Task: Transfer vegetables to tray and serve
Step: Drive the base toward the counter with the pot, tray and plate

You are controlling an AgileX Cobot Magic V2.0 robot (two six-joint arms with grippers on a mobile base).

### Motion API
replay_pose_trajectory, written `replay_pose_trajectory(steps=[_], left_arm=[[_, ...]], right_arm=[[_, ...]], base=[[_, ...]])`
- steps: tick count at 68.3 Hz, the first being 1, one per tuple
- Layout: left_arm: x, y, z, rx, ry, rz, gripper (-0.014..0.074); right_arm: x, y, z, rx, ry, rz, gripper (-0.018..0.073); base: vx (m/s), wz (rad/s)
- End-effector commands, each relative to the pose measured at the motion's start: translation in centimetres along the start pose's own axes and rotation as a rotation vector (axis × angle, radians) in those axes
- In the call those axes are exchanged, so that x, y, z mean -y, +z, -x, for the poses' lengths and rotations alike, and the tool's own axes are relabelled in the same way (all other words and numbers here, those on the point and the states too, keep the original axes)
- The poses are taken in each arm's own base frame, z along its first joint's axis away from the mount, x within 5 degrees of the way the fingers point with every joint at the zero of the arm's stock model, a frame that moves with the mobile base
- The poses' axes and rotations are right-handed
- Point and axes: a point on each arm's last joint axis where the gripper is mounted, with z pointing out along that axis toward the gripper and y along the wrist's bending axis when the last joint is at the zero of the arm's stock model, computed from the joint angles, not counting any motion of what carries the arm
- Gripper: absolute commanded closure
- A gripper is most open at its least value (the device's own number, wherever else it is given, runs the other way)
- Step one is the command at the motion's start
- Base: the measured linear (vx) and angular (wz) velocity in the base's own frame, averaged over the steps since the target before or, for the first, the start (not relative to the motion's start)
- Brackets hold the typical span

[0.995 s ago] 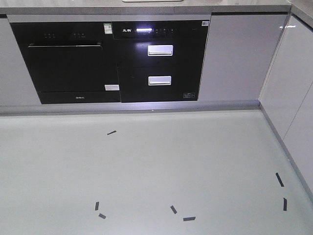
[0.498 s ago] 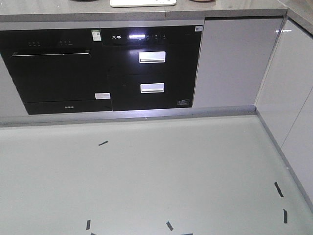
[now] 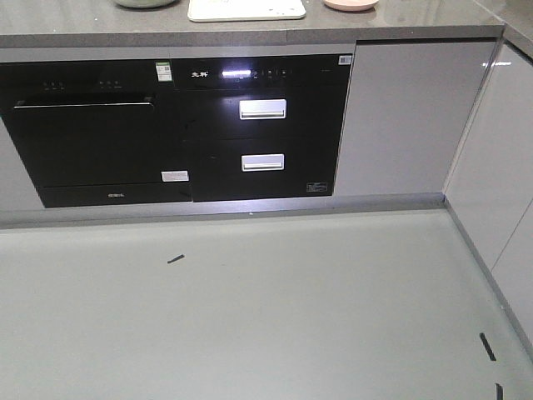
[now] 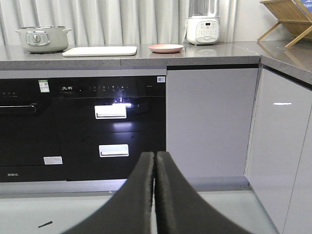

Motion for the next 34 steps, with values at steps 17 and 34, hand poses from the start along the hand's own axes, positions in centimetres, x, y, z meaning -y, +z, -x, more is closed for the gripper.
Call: replay_pose_trajectory(steps=[17, 34], left_arm=[[0.02, -0.02, -0.07, 0.067, -0.007, -0.002, 0.0602], [0.02, -0.02, -0.07, 0.067, -0.007, -0.002, 0.0602]], right_arm=[[0.07, 0.01, 0.17, 0.061, -0.016, -0.011, 0.0565], [0.07, 0.01, 0.17, 0.061, -0.016, -0.011, 0.0565]], base=[[0.14, 0.02], [0.15, 0.02]])
